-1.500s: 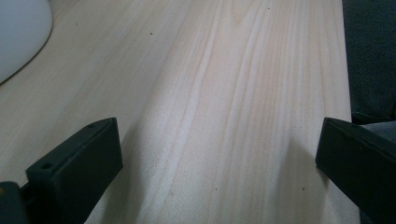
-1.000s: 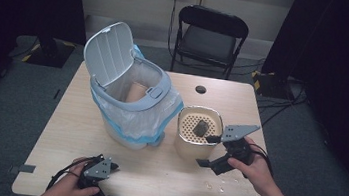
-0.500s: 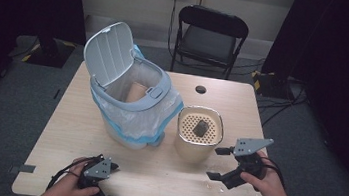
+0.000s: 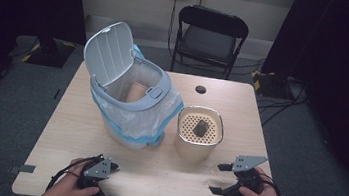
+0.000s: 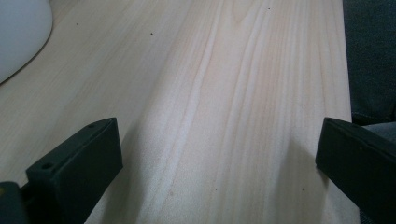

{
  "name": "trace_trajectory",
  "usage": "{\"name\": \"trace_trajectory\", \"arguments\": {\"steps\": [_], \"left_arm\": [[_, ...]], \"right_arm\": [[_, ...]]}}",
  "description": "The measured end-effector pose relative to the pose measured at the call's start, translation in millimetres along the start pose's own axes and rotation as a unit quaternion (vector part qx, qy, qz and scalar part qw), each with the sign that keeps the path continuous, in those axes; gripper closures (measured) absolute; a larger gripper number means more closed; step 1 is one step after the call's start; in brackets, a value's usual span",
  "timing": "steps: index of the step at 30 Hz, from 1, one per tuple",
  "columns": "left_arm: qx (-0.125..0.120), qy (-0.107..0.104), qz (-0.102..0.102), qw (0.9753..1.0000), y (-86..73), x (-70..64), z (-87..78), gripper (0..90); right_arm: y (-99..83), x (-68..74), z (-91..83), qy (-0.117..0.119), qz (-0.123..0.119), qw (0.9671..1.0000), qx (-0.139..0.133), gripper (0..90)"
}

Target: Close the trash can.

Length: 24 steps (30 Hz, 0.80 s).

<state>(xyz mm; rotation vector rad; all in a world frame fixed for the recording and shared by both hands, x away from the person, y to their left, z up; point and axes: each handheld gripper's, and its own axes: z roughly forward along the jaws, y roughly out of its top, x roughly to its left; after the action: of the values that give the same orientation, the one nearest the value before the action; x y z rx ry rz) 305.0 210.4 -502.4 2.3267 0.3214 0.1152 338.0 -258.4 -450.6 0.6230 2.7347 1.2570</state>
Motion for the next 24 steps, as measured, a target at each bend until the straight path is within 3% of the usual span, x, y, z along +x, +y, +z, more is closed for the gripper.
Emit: {"name": "trace_trajectory", "arguments": {"steps": [13,14,17,20,22,24], "left_arm": [[-0.006,0.003,-0.009,0.9999,-1.9,-0.8,-1.1,0.1],[-0.010,0.001,-0.021,0.9997,-3.9,0.2,-3.9,0.4],[-0.014,0.001,-0.040,0.9991,-5.7,2.8,-9.4,4.9],[-0.012,0.008,-0.064,0.9979,-5.7,6.6,-17.7,20.0],[-0.016,0.003,-0.074,0.9971,-5.6,8.7,-22.2,15.1],[-0.028,-0.002,-0.084,0.9961,-3.9,11.7,-28.9,17.4]], "right_arm": [[-41.4,-13.9,20.5,-0.038,0.004,0.9993,0.001,14.7],[-44.5,-13.8,21.1,-0.049,-0.004,0.9988,0.001,14.6],[-45.8,-13.9,20.5,-0.054,-0.012,0.9985,0.003,14.6],[-46.4,-13.3,20.1,-0.059,-0.019,0.9981,0.005,14.2],[-46.9,-13.3,19.4,-0.060,-0.017,0.9980,0.007,14.1],[-47.4,-13.7,19.1,-0.060,-0.016,0.9981,0.006,14.1]]}}
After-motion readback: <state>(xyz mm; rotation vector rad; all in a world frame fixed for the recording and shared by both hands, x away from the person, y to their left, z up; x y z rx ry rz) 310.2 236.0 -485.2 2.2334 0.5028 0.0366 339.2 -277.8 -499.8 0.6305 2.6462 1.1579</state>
